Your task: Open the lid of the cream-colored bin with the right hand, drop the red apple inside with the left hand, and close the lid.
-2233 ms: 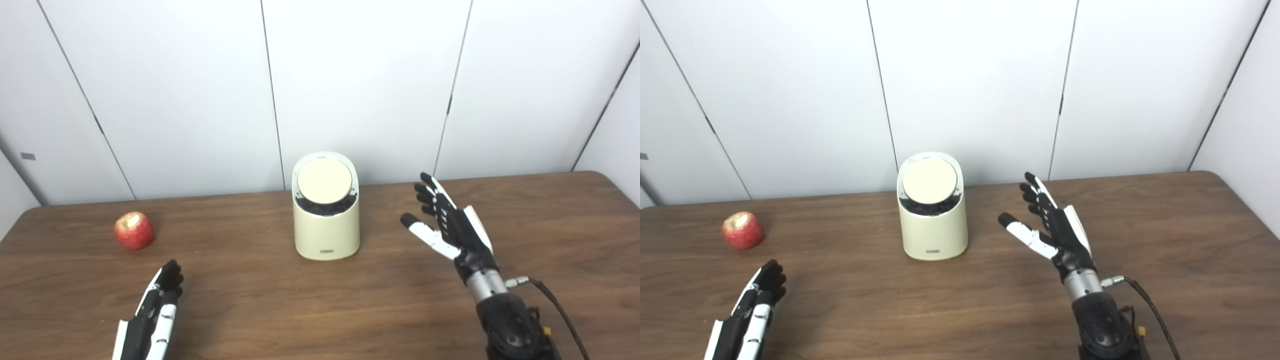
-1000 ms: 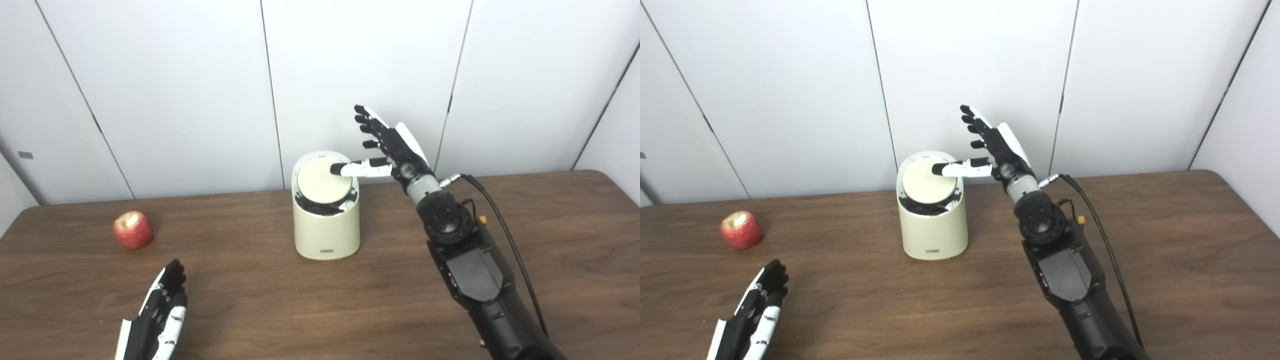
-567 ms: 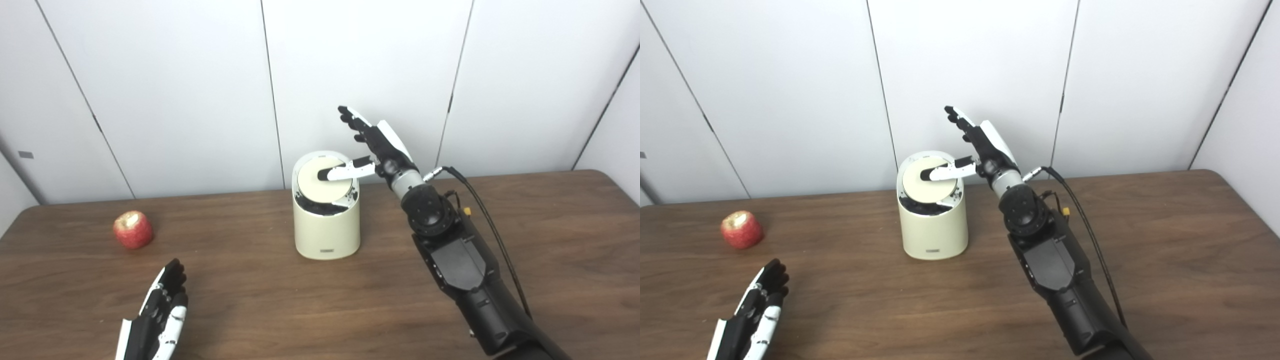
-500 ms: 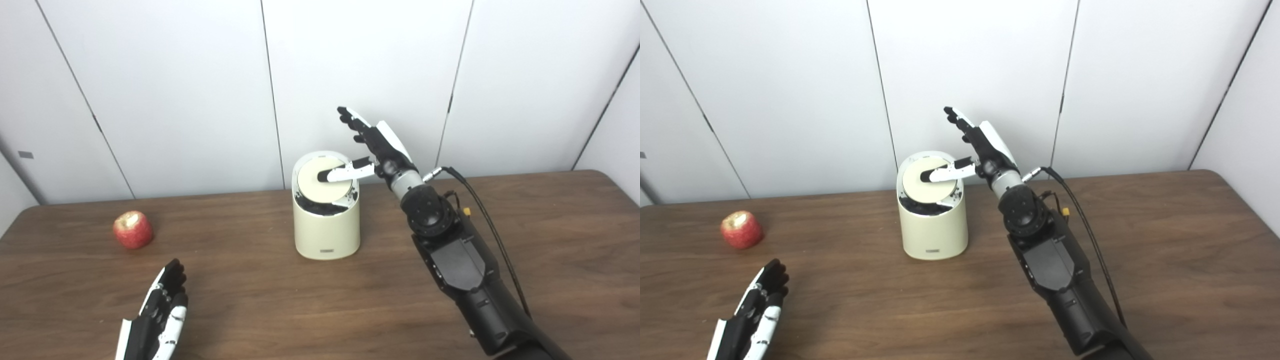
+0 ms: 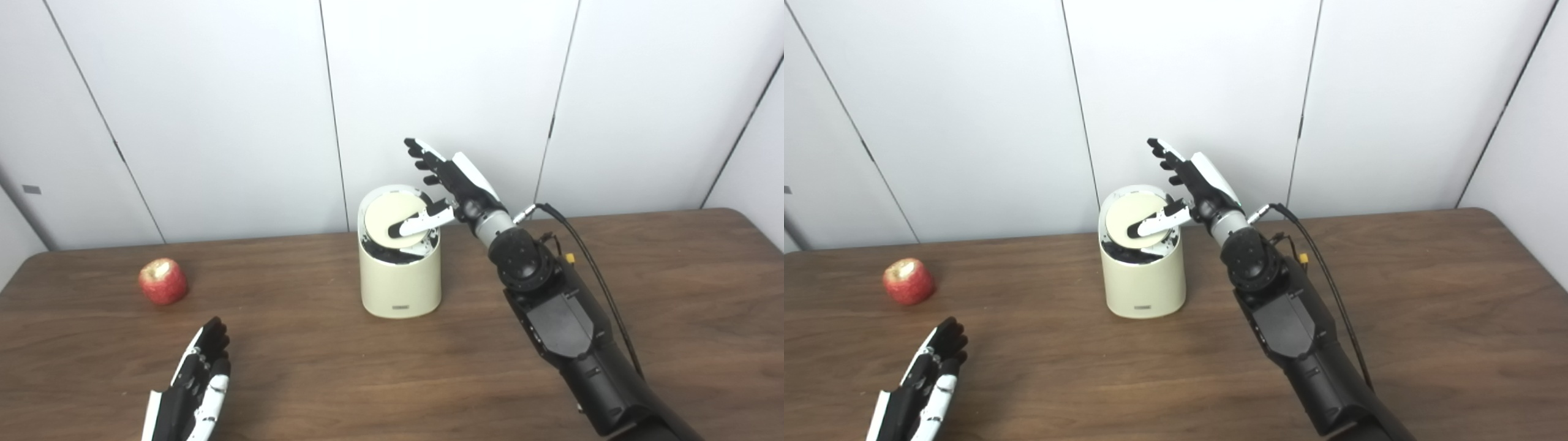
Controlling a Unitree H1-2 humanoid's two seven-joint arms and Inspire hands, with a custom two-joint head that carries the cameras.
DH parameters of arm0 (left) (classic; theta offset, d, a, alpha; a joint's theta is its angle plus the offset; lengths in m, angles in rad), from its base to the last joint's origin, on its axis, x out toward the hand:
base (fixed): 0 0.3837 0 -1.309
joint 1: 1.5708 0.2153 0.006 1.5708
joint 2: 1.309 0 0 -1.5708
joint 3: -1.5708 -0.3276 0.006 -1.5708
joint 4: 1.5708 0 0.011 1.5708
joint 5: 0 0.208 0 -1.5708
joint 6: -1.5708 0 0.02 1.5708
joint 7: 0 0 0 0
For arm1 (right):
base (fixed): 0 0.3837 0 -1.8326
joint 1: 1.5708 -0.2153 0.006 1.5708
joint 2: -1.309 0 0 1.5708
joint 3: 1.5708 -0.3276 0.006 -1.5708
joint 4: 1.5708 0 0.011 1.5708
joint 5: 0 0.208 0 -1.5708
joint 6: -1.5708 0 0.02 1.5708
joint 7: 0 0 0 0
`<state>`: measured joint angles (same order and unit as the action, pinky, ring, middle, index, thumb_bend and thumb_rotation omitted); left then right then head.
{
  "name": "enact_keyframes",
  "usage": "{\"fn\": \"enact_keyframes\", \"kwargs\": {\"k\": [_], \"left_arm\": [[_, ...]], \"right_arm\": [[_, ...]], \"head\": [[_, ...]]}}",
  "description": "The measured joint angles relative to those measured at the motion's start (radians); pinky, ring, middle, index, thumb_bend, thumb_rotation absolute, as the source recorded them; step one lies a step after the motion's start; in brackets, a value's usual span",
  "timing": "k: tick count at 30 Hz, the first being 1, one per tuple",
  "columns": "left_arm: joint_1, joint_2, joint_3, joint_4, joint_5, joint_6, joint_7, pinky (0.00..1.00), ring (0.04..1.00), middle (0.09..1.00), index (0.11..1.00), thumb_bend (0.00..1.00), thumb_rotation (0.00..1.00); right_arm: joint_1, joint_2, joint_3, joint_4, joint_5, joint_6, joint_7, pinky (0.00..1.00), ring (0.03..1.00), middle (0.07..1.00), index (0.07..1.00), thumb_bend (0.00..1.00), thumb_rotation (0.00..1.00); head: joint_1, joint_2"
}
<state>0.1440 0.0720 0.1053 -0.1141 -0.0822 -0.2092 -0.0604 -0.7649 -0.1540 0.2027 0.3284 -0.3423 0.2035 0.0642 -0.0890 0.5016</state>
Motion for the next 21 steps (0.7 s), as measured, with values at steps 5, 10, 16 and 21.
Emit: {"fn": "enact_keyframes", "kwargs": {"k": [5,10,16,21], "left_arm": [[0.0,-0.001,0.001,0.0,-0.005,0.005,0.0,0.94,0.932,0.934,0.945,0.37,0.55],[-0.001,-0.001,0.002,-0.001,-0.007,0.011,0.0,0.93,0.926,0.929,0.939,0.37,0.55],[-0.001,-0.001,0.003,-0.001,-0.007,0.019,0.001,0.92,0.924,0.931,0.941,0.36,0.55],[-0.001,-0.001,0.004,-0.002,-0.007,0.024,0.001,0.92,0.925,0.931,0.941,0.37,0.55]], "right_arm": [[0.0,-0.004,0.02,-0.005,-0.037,-0.001,0.0,0.83,0.891,0.915,0.945,0.93,0.09],[0.0,-0.005,0.031,-0.005,-0.075,-0.008,-0.01,0.84,0.894,0.909,0.936,0.94,0.08],[0.0,-0.006,0.047,0.001,-0.117,-0.045,-0.043,0.82,0.885,0.889,0.913,0.96,0.02],[-0.002,-0.033,0.099,0.022,-0.189,-0.126,-0.089,0.84,0.889,0.9,0.918,0.96,0.04]], "head": [[-0.003,0.006],[-0.005,0.012],[-0.008,0.02],[-0.008,0.02]]}}
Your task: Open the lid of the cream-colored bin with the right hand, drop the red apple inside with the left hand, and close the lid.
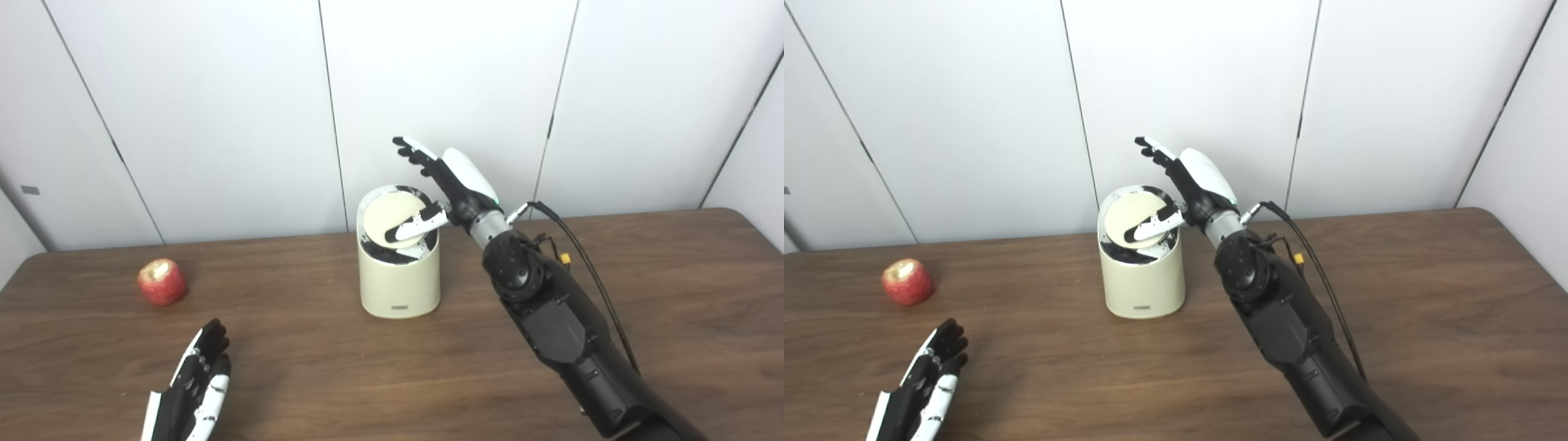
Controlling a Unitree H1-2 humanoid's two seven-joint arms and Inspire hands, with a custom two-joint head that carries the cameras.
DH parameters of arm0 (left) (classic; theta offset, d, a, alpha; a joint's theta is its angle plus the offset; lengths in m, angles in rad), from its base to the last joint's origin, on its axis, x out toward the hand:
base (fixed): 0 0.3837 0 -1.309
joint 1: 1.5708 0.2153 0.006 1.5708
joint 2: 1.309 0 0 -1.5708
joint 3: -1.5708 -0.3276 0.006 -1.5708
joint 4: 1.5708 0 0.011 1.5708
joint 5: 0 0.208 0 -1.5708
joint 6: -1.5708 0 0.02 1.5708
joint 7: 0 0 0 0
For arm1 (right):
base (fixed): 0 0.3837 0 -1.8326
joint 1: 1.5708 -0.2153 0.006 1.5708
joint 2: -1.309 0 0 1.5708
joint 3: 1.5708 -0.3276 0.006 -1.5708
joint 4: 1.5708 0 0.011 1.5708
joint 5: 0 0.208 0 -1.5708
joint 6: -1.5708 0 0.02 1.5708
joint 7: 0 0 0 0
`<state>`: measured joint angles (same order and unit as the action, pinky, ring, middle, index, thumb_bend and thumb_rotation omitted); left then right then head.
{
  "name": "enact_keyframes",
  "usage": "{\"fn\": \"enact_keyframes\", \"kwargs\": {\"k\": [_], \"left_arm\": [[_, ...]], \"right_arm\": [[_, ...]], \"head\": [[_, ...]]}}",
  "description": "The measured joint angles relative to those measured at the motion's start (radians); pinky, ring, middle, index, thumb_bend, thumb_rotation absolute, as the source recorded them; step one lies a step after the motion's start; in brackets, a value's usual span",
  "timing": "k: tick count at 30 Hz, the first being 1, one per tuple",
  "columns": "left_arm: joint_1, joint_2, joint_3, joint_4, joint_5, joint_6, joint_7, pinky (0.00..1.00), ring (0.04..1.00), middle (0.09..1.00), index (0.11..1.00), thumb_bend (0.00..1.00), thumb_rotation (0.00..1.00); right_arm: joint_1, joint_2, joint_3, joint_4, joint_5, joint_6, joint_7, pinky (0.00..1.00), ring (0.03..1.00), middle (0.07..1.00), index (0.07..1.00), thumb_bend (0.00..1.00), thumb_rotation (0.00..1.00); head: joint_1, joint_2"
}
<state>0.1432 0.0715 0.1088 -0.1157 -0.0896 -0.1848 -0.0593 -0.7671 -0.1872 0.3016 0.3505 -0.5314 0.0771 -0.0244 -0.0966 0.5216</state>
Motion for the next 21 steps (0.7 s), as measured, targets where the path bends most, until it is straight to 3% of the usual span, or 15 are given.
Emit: {"fn": "enact_keyframes", "kwargs": {"k": [5,10,17,21], "left_arm": [[0.0,0.0,0.001,0.0,0.001,0.0,0.0,0.92,0.921,0.929,0.941,0.37,0.56],[0.0,-0.001,0.003,-0.001,0.0,0.009,0.002,0.91,0.918,0.925,0.936,0.37,0.54],[0.001,-0.003,0.005,-0.004,-0.006,0.01,0.0,0.92,0.924,0.929,0.939,0.36,0.54],[0.003,-0.002,0.005,-0.005,-0.023,0.01,-0.004,0.93,0.925,0.929,0.936,0.36,0.53]], "right_arm": [[-0.024,-0.026,0.057,-0.013,-0.085,-0.01,-0.006,0.87,0.919,0.913,0.929,0.96,0.01],[-0.023,-0.034,0.072,-0.03,-0.11,-0.009,0.004,0.88,0.93,0.917,0.929,0.97,0.05],[-0.003,-0.021,0.028,-0.045,-0.083,-0.003,0.013,0.82,0.871,0.883,0.914,0.93,0.21],[0.035,-0.019,-0.016,-0.073,-0.046,-0.002,0.02,0.79,0.863,0.878,0.9,0.9,0.24]], "head": [[0.003,0.0],[0.005,0.005],[0.008,0.011],[0.005,0.012]]}}
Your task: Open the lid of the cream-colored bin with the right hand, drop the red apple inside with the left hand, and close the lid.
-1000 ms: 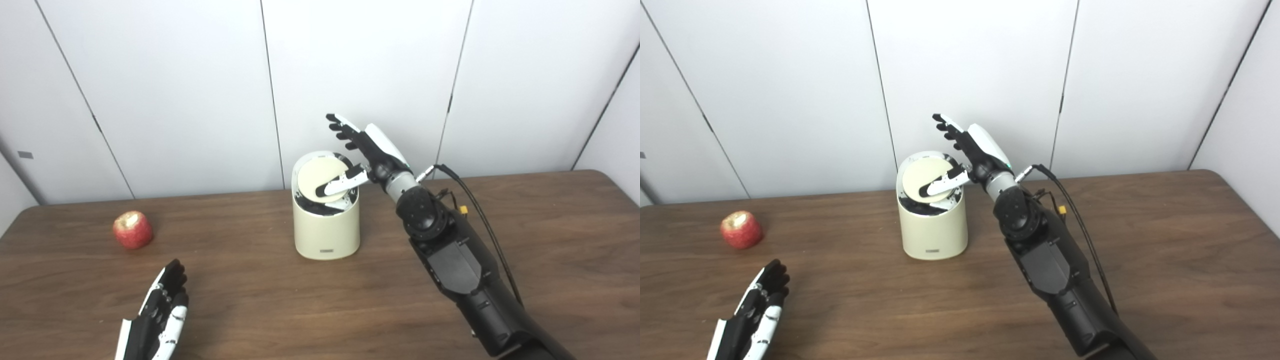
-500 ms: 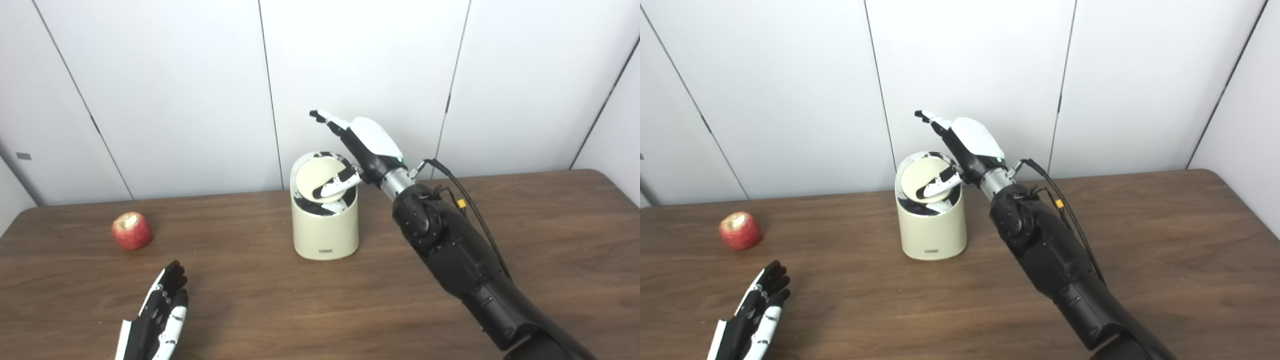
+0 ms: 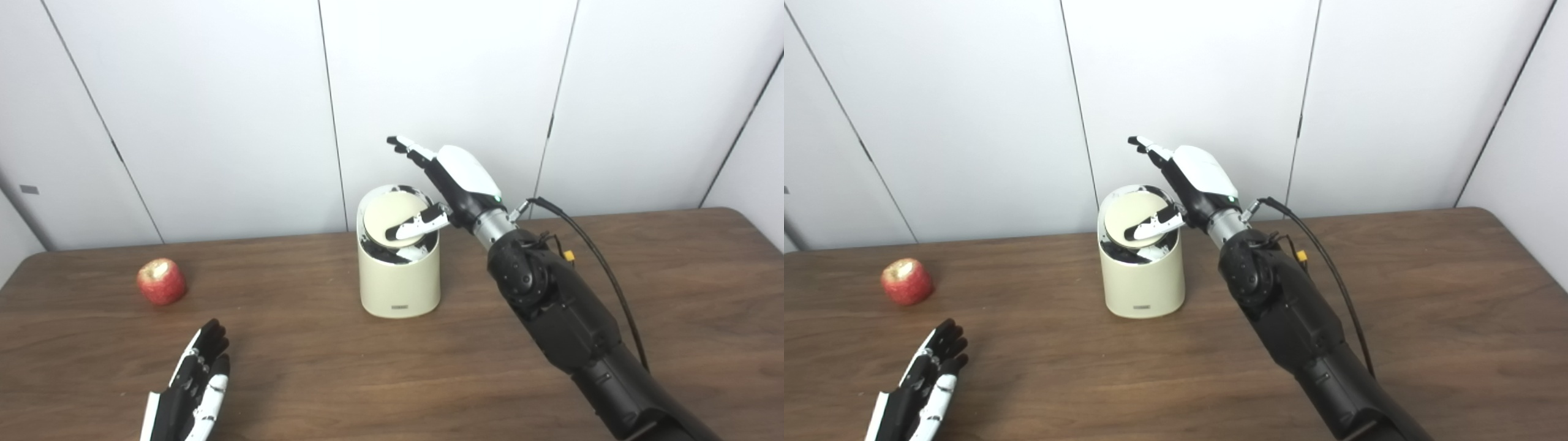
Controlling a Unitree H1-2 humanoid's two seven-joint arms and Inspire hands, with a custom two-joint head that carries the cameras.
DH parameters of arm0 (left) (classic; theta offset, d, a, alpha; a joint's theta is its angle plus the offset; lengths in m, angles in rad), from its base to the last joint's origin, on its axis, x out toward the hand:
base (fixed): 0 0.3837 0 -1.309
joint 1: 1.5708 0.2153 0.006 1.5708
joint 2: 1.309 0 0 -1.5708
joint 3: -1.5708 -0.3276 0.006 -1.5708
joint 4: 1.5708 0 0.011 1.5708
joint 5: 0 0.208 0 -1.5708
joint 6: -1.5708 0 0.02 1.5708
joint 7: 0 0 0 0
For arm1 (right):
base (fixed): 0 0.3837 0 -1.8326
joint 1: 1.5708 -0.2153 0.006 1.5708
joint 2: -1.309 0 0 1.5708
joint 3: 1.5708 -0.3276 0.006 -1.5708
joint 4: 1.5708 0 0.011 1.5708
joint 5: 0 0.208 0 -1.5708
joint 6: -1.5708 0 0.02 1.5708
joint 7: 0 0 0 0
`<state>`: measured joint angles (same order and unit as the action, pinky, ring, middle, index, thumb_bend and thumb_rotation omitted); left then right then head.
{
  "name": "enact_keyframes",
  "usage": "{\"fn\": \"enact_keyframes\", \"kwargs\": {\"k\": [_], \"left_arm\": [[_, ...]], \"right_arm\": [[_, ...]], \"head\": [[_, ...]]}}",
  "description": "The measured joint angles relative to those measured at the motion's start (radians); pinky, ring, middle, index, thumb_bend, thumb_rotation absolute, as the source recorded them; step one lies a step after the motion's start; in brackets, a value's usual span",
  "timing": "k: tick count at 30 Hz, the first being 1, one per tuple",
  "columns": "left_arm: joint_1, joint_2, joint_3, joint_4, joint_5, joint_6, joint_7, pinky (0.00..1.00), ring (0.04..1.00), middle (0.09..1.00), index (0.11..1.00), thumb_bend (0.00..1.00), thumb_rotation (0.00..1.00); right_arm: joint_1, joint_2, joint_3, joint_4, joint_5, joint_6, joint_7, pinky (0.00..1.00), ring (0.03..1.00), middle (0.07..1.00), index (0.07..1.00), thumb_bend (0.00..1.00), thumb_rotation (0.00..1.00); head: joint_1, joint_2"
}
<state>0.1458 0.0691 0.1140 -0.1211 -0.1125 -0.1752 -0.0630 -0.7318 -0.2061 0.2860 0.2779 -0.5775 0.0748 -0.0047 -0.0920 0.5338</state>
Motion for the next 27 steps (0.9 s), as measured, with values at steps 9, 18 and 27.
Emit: {"fn": "enact_keyframes", "kwargs": {"k": [9,18,27], "left_arm": [[-0.001,-0.001,0.002,0.0,-0.021,0.0,0.0,0.93,0.92,0.923,0.928,0.41,0.54],[-0.001,-0.01,0.016,0.0,-0.058,0.011,0.004,0.94,0.922,0.92,0.925,0.41,0.59],[-0.003,-0.01,0.018,0.001,-0.061,0.011,0.003,0.92,0.919,0.918,0.915,0.43,0.58]], "right_arm": [[0.073,0.036,-0.158,-0.116,0.183,0.119,0.058,0.74,0.83,0.868,0.877,0.51,0.85],[0.272,-0.009,-0.208,-0.228,0.244,0.135,0.072,0.79,0.853,0.878,0.861,0.42,0.88],[0.421,-0.023,-0.247,-0.335,0.302,0.16,0.09,0.78,0.862,0.888,0.883,0.49,1.0]], "head": [[-0.002,-0.002],[-0.003,0.003],[-0.008,0.008]]}}
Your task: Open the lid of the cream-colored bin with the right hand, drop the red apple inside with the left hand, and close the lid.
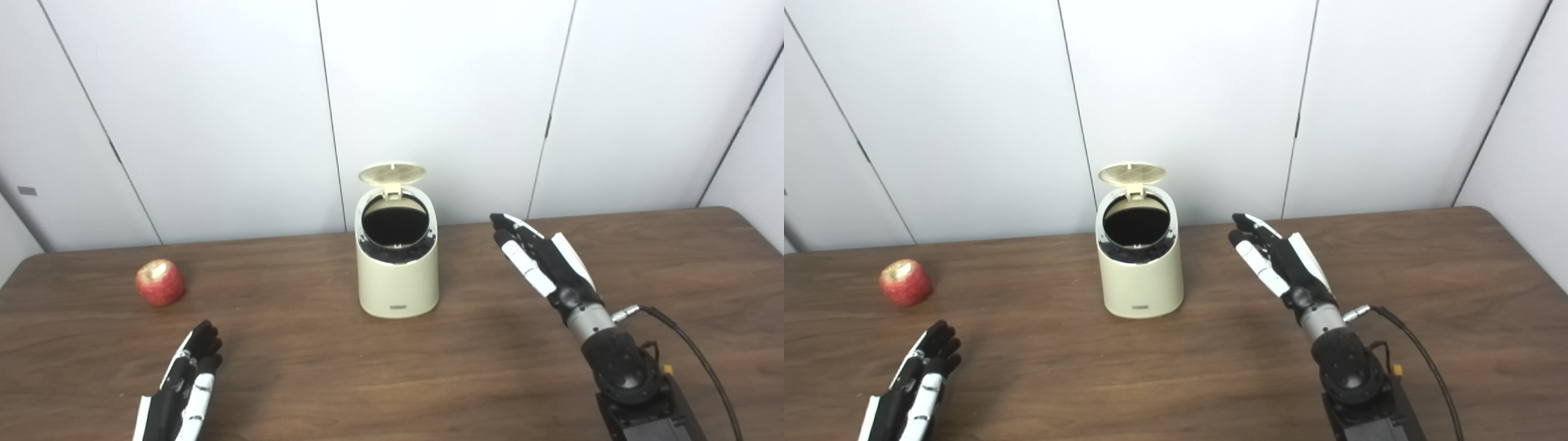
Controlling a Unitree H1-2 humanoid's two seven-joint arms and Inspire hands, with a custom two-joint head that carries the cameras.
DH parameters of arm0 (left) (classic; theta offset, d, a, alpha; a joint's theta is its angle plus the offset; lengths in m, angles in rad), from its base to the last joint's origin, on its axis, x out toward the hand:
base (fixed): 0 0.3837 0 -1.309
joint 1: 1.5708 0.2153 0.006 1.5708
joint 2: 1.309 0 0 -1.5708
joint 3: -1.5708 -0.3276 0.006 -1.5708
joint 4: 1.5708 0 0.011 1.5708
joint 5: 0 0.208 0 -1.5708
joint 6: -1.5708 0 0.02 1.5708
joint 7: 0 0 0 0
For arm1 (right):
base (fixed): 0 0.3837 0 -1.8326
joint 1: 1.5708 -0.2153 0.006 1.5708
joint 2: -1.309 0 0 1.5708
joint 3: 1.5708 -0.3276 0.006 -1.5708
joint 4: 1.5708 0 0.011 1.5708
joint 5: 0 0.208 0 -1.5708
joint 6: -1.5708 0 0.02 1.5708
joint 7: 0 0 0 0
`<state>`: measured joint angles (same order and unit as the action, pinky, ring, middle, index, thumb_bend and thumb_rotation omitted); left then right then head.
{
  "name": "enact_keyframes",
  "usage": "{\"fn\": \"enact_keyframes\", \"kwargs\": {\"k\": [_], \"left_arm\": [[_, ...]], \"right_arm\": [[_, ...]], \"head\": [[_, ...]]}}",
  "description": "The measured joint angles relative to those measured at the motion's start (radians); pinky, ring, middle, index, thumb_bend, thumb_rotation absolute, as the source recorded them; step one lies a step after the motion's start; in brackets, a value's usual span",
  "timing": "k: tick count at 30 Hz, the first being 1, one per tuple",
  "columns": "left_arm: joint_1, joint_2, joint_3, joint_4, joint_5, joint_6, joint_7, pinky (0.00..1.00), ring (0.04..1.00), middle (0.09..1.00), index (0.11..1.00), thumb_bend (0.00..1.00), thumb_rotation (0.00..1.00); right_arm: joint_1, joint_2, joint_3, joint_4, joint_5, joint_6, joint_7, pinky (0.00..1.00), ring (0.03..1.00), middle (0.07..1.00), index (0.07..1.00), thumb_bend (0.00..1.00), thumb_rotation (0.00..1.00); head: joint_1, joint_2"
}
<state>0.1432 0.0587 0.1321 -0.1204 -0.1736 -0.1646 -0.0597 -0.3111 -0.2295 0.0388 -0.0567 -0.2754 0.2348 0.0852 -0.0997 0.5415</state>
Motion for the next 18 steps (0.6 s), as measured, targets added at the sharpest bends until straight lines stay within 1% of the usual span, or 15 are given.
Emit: {"fn": "enact_keyframes", "kwargs": {"k": [4,6,9,12,16,18], "left_arm": [[-0.002,-0.001,0.001,0.0,0.0,0.0,0.001,0.92,0.916,0.917,0.913,0.44,0.57],[-0.002,-0.001,0.002,0.001,0.0,0.0,0.001,0.91,0.915,0.917,0.916,0.43,0.58],[-0.003,-0.001,0.001,0.001,0.0,0.0,0.001,0.92,0.919,0.919,0.923,0.42,0.57],[-0.002,0.0,0.002,0.001,-0.001,0.003,0.0,0.92,0.918,0.919,0.922,0.42,0.57],[-0.003,0.0,0.003,0.001,-0.002,0.007,0.0,0.91,0.911,0.912,0.917,0.43,0.58],[-0.003,0.0,0.003,0.001,-0.002,0.007,-0.001,0.91,0.913,0.914,0.92,0.42,0.58]], "right_arm": [[0.056,0.002,-0.013,-0.069,0.03,-0.001,0.001,0.79,0.861,0.889,0.879,0.51,1.0],[0.08,0.002,-0.022,-0.074,0.043,0.0,0.001,0.81,0.876,0.898,0.89,0.51,1.0],[0.115,0.005,-0.046,-0.087,0.096,0.0,0.008,0.84,0.895,0.909,0.912,0.52,1.0],[0.153,0.017,-0.063,-0.11,0.153,0.0,0.012,0.85,0.907,0.923,0.936,0.53,1.0],[0.195,0.03,-0.069,-0.118,0.194,0.0,0.015,0.86,0.928,0.946,0.968,0.49,0.99],[0.216,0.04,-0.078,-0.125,0.211,-0.001,0.015,0.87,0.931,0.95,0.973,0.5,0.98]], "head": [[-0.003,0.006],[-0.006,0.009],[-0.011,0.012],[-0.015,0.02],[-0.011,0.028],[-0.011,0.028]]}}
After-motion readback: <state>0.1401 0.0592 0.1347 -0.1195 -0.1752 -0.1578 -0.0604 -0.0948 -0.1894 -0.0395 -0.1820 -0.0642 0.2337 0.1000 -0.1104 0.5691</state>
